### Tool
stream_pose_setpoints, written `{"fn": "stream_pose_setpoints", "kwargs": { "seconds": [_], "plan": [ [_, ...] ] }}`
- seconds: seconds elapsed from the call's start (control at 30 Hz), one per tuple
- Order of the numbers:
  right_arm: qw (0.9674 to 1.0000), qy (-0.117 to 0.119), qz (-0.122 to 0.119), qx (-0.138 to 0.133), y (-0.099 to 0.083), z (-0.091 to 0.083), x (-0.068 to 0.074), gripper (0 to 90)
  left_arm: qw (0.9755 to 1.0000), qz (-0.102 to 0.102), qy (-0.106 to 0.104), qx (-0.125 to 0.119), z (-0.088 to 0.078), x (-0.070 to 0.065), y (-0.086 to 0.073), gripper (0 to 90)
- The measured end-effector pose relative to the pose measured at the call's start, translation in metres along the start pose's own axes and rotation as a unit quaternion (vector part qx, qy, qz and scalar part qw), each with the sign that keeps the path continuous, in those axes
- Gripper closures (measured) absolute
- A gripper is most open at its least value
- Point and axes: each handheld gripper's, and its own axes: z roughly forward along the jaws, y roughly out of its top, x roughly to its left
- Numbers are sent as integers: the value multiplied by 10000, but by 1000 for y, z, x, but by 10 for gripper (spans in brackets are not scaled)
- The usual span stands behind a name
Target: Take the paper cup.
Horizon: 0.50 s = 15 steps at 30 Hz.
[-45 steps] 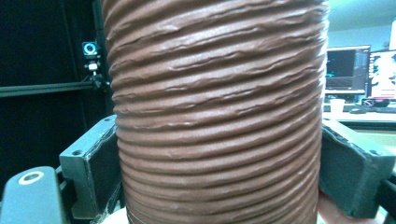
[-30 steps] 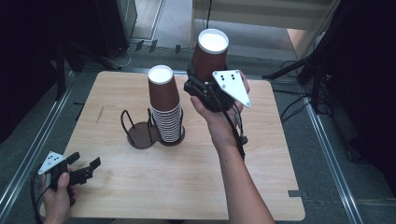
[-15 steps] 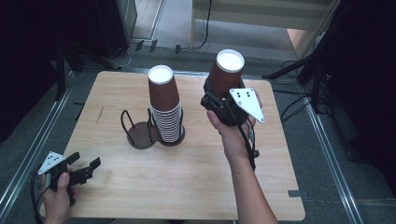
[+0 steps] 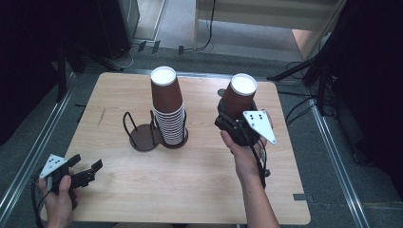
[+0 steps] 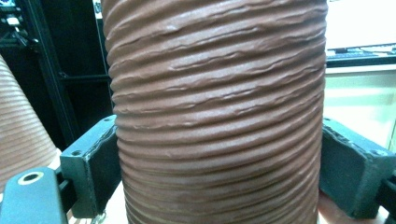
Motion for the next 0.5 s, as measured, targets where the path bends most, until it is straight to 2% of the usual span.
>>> {"fn": "stream_pose_setpoints", "kwargs": {
  "seconds": [0.1, 0.2, 0.33, 0.4, 0.47, 0.5],
  "plan": [
    [10000, -11, 0, 26, -6, -3, -3, 112, 10000, 51, 16, 68, 2, -1, 1, 89],
    [10000, -40, -38, 63, -13, -7, -7, 112, 9997, 212, 80, 59, 1, -5, 3, 88],
    [9999, -52, -29, 127, -23, -12, -10, 112, 9999, 115, -111, -52, -1, -12, 6, 88],
    [9998, -68, -21, 167, -29, -14, -11, 112, 9995, 218, -186, -150, -2, -24, 10, 89],
    [9998, -68, -37, 205, -34, -17, -12, 112, 9989, 303, -252, -242, -2, -32, 15, 89],
    [9998, -68, -37, 205, -34, -17, -12, 112, 9989, 303, -252, -242, -2, -32, 15, 89]
  ]
}}
